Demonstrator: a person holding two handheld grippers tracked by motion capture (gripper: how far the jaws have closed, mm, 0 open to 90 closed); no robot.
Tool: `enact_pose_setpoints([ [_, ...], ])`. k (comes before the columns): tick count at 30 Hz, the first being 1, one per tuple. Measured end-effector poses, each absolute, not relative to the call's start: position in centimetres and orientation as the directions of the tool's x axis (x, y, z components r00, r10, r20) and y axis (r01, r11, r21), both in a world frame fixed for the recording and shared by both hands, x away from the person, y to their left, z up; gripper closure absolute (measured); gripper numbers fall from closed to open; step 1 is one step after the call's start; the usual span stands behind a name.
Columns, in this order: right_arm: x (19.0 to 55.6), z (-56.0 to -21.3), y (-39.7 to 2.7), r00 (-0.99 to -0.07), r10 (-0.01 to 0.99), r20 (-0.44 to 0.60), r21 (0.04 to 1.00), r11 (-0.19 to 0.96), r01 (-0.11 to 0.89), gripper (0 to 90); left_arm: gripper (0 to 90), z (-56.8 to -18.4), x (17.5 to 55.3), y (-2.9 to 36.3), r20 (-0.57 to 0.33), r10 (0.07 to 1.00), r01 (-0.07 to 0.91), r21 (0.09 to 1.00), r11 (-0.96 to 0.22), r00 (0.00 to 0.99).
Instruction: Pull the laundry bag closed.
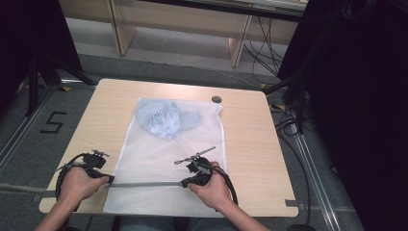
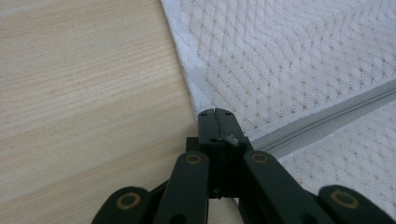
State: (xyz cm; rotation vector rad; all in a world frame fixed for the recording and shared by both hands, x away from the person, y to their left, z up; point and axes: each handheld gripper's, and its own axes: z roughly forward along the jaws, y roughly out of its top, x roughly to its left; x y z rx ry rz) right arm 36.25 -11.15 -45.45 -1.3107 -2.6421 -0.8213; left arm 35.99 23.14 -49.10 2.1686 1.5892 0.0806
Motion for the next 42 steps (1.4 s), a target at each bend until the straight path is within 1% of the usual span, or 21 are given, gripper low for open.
enact_pose_setpoints([
  [3, 36.2, -45.5, -11.3, -0.633, 0.715, 0.296, 0.427, 0.494, 0.758, 87.1, 90.0, -49.1, 36.0, 23.1, -0.211, 0.918, 0.891, 0.386, -0.237, 0.336],
  [4, 36.1, -45.4, -11.4, -0.618, 0.727, 0.300, 0.415, 0.484, 0.771, 87.1, 90.0, -49.1, 36.0, 23.1, -0.211, 0.918, 0.891, 0.386, -0.237, 0.336],
  [6, 36.2, -45.5, -11.5, -0.630, 0.716, 0.299, 0.425, 0.491, 0.760, 87.1, 90.0, -49.1, 36.0, 23.1, -0.211, 0.918, 0.891, 0.386, -0.238, 0.336],
  [13, 36.1, -45.4, -11.8, -0.619, 0.724, 0.303, 0.421, 0.481, 0.769, 87.1, 90.0, -49.1, 36.0, 23.1, -0.211, 0.918, 0.892, 0.386, -0.238, 0.336],
  [22, 36.1, -45.4, -12.2, -0.629, 0.719, 0.296, 0.425, 0.491, 0.761, 87.1, 90.0, -49.1, 36.0, 23.2, -0.211, 0.918, 0.891, 0.385, -0.238, 0.336],
  [28, 36.1, -45.3, -12.4, -0.614, 0.729, 0.301, 0.412, 0.481, 0.773, 87.1, 90.0, -49.1, 36.0, 23.1, -0.211, 0.918, 0.892, 0.384, -0.238, 0.336],
  [31, 36.2, -45.3, -12.7, -0.635, 0.715, 0.291, 0.432, 0.494, 0.754, 87.1, 90.0, -49.1, 36.0, 23.1, -0.211, 0.918, 0.892, 0.385, -0.238, 0.336],
  [33, 36.2, -45.3, -12.8, -0.626, 0.722, 0.296, 0.425, 0.487, 0.763, 87.1, 90.0, -49.1, 36.0, 23.1, -0.211, 0.918, 0.892, 0.385, -0.237, 0.335],
  [36, 36.3, -45.3, -13.0, -0.635, 0.716, 0.290, 0.429, 0.496, 0.755, 87.1, 90.0, -49.1, 36.0, 23.1, -0.208, 0.920, 0.892, 0.387, -0.236, 0.333],
  [38, 36.2, -45.2, -13.2, -0.613, 0.735, 0.291, 0.422, 0.476, 0.772, 87.1, 90.0, -49.1, 36.0, 23.1, -0.210, 0.919, 0.892, 0.385, -0.236, 0.334],
  [42, 36.2, -45.2, -13.6, -0.605, 0.739, 0.298, 0.416, 0.469, 0.779, 87.1, 90.0, -49.1, 36.0, 23.1, -0.209, 0.919, 0.892, 0.386, -0.236, 0.333],
])
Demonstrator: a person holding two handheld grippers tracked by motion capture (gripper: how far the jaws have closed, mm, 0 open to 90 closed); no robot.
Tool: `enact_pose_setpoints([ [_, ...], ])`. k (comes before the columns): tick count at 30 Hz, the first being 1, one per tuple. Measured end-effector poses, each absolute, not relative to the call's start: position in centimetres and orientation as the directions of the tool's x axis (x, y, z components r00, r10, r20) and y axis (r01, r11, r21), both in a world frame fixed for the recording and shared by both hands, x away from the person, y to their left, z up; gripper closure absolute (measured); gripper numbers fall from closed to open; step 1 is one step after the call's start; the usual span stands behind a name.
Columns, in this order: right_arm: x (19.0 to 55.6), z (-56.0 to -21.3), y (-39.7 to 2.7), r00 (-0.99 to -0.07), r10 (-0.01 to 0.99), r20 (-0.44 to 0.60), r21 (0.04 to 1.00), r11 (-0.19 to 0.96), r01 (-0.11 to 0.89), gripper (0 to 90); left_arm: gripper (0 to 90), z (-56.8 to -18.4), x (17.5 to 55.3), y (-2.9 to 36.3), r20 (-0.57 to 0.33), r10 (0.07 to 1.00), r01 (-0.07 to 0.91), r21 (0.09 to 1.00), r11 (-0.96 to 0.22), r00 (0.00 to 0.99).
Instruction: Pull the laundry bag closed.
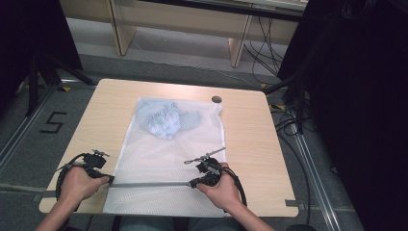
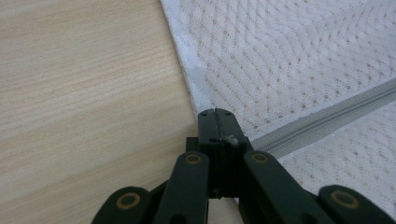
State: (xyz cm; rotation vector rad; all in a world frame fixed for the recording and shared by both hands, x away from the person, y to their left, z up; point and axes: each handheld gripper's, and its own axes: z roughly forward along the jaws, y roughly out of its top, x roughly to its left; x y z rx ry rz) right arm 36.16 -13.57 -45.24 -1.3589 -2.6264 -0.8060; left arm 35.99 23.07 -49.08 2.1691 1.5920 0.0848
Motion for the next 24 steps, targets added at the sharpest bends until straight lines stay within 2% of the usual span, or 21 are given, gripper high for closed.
enact_pose_setpoints([
  [8, 36.4, -45.3, -14.4, -0.612, 0.736, 0.288, 0.428, 0.473, 0.770, 87.1, 90.0, -49.1, 36.0, 23.1, -0.208, 0.919, 0.892, 0.386, -0.237, 0.335],
  [14, 36.3, -45.1, -14.8, -0.572, 0.763, 0.302, 0.404, 0.441, 0.801, 87.1, 90.0, -49.1, 36.0, 23.1, -0.209, 0.919, 0.892, 0.386, -0.237, 0.334],
  [24, 36.3, -45.1, -15.6, -0.566, 0.768, 0.299, 0.406, 0.435, 0.804, 87.1, 90.0, -49.1, 36.0, 23.1, -0.208, 0.919, 0.892, 0.385, -0.237, 0.334],
])
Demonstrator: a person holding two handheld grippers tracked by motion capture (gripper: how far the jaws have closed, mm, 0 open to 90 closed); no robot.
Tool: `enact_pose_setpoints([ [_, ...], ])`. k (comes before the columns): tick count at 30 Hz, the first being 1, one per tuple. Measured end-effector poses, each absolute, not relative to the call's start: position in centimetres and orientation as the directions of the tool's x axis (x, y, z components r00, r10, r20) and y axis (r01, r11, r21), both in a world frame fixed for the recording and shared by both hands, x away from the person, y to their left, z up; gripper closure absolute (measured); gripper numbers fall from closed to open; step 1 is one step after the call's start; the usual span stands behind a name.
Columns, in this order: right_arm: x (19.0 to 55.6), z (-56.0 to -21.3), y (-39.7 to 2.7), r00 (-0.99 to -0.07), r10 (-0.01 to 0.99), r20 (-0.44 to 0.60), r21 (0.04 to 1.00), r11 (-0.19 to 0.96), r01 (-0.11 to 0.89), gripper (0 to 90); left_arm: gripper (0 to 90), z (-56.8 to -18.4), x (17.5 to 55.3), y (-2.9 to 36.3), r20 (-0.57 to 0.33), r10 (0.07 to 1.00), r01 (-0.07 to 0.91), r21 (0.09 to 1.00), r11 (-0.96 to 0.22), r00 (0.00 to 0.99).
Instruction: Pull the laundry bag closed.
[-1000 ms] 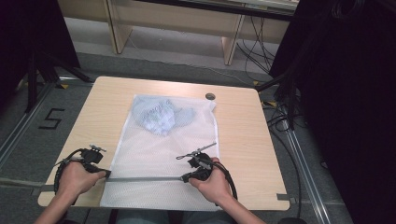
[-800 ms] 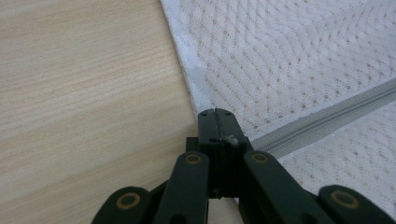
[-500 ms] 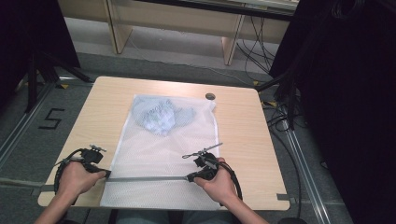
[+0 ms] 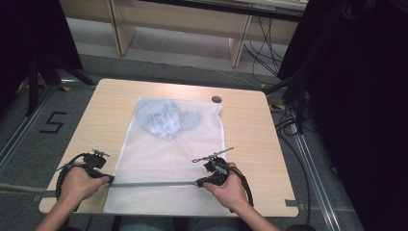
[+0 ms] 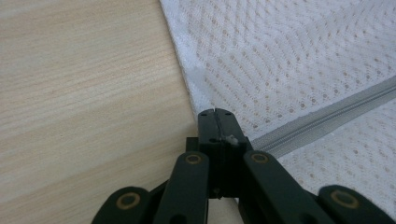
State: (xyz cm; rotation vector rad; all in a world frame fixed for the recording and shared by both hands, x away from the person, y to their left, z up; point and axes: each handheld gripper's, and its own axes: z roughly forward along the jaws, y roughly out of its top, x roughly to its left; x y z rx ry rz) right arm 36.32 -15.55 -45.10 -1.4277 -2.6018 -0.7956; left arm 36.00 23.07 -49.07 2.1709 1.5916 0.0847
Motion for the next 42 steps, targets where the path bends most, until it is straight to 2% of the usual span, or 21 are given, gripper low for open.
enact_pose_setpoints([
  [13, 36.4, -45.1, -16.4, -0.550, 0.779, 0.302, 0.400, 0.420, 0.815, 87.1, 90.0, -49.1, 36.0, 23.1, -0.208, 0.919, 0.892, 0.384, -0.238, 0.334],
  [20, 36.6, -45.2, -16.8, -0.580, 0.759, 0.296, 0.418, 0.443, 0.793, 87.1, 90.0, -49.1, 36.0, 23.1, -0.208, 0.917, 0.890, 0.385, -0.243, 0.340],
  [28, 36.4, -45.1, -17.0, -0.532, 0.789, 0.308, 0.394, 0.403, 0.826, 87.1, 90.0, -49.1, 36.0, 23.1, -0.209, 0.918, 0.891, 0.385, -0.241, 0.338],
  [42, 36.5, -45.1, -17.6, -0.523, 0.794, 0.310, 0.395, 0.393, 0.831, 87.1, 90.0, -49.1, 36.0, 23.1, -0.209, 0.919, 0.892, 0.384, -0.237, 0.335],
])
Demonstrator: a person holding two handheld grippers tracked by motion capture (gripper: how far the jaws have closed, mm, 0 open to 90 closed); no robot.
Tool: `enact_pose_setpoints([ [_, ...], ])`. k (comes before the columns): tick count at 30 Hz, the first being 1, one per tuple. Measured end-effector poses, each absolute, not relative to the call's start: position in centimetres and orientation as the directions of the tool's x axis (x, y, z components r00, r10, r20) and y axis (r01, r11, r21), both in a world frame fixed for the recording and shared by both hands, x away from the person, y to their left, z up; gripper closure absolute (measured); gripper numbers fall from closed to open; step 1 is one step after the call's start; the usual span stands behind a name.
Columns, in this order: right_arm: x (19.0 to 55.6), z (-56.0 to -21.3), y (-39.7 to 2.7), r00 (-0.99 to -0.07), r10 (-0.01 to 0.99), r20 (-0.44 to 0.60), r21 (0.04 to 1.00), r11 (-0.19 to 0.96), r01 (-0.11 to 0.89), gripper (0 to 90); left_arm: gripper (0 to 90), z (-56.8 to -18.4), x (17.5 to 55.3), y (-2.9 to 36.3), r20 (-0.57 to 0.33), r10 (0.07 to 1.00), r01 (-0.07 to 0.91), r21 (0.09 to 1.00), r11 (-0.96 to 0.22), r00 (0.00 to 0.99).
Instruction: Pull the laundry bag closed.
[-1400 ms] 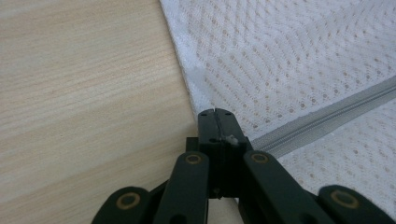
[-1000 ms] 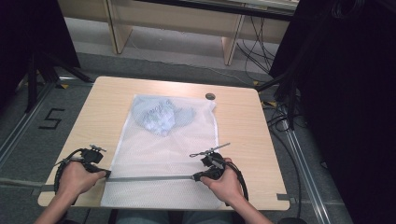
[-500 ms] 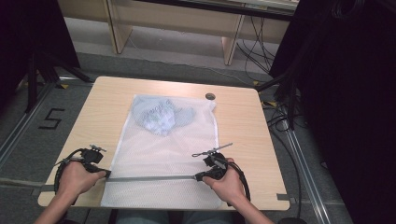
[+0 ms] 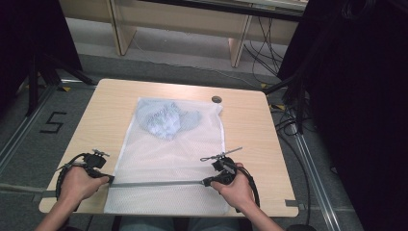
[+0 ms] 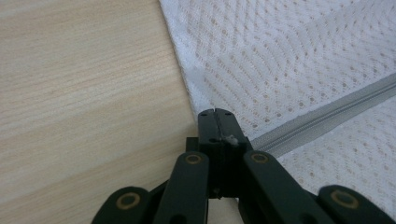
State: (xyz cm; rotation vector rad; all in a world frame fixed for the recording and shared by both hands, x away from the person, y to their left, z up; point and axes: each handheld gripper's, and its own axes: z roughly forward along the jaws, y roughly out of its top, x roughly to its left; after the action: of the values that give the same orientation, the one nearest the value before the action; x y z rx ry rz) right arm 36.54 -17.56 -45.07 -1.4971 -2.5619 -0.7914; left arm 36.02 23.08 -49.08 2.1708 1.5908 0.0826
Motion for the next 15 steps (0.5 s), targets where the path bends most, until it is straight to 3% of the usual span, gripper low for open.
enact_pose_setpoints([
  [15, 36.60, -45.23, -18.10, -0.528, 0.789, 0.312, 0.400, 0.395, 0.827, 87.1, 90.0, -49.08, 36.03, 23.09, -0.209, 0.918, 0.892, 0.385, -0.239, 0.336],
])
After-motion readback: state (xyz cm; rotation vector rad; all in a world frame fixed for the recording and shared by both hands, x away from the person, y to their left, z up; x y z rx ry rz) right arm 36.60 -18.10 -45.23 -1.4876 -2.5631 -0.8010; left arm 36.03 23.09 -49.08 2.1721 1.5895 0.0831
